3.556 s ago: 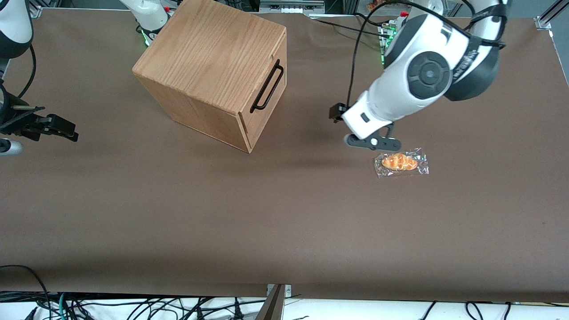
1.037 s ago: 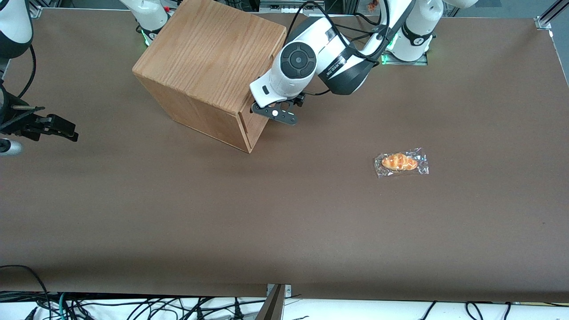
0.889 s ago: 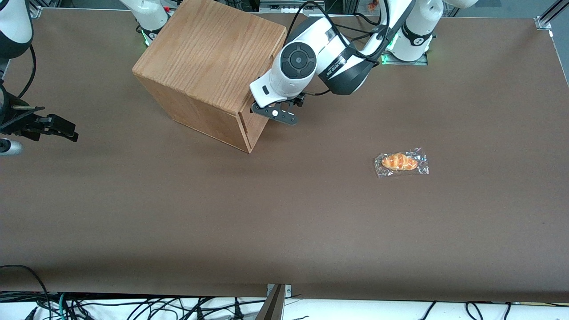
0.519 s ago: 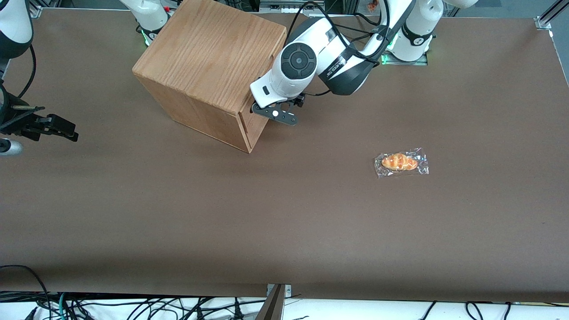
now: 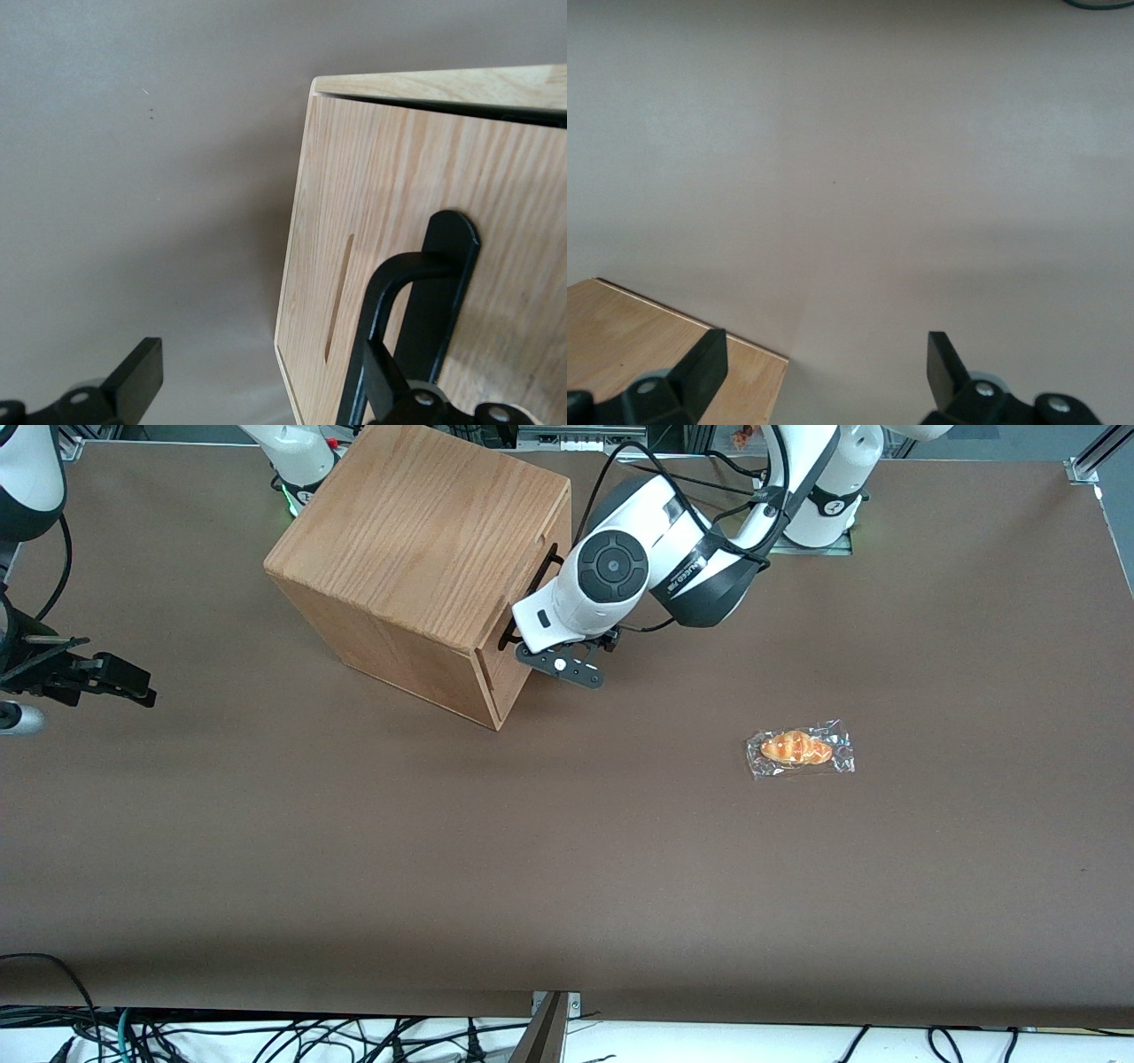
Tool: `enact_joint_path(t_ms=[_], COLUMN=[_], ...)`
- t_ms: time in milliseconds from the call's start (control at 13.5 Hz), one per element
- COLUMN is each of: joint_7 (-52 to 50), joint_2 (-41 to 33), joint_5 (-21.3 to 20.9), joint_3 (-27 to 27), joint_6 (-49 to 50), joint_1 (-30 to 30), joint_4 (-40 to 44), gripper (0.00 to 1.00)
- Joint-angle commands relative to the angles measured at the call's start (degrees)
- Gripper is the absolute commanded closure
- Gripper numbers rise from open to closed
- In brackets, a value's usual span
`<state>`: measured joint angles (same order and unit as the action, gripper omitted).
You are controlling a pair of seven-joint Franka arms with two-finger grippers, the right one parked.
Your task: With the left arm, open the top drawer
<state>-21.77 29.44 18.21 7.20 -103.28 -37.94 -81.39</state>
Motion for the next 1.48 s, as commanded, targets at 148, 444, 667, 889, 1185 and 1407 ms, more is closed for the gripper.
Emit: enact_joint_path(t_ms=[148,444,667,889,1185,1407], joint_7=[0.77,0.86,1.12,1.21,1.38,1.38], joint_2=[-0.44,-0.53,-0.44,-0.09,0.09,0.27], joint_5=[0.43,0.51,0.43,0.25,-0.28,-0.37], joint_3=[0.09,0.09,0.09,0.00,0.00,-0.09], joint_6=[-0.26,-0.08,-0.26,-1.04,-1.05,-1.57], joint_1=[-1.00,-1.00,-1.00,-1.09,-0.47,-0.47], joint_4=[-0.70,-0.61,-0.70,-0.79,-1.14,-1.67], gripper=[0.00,0.00,0.00,0.00,0.00,0.00])
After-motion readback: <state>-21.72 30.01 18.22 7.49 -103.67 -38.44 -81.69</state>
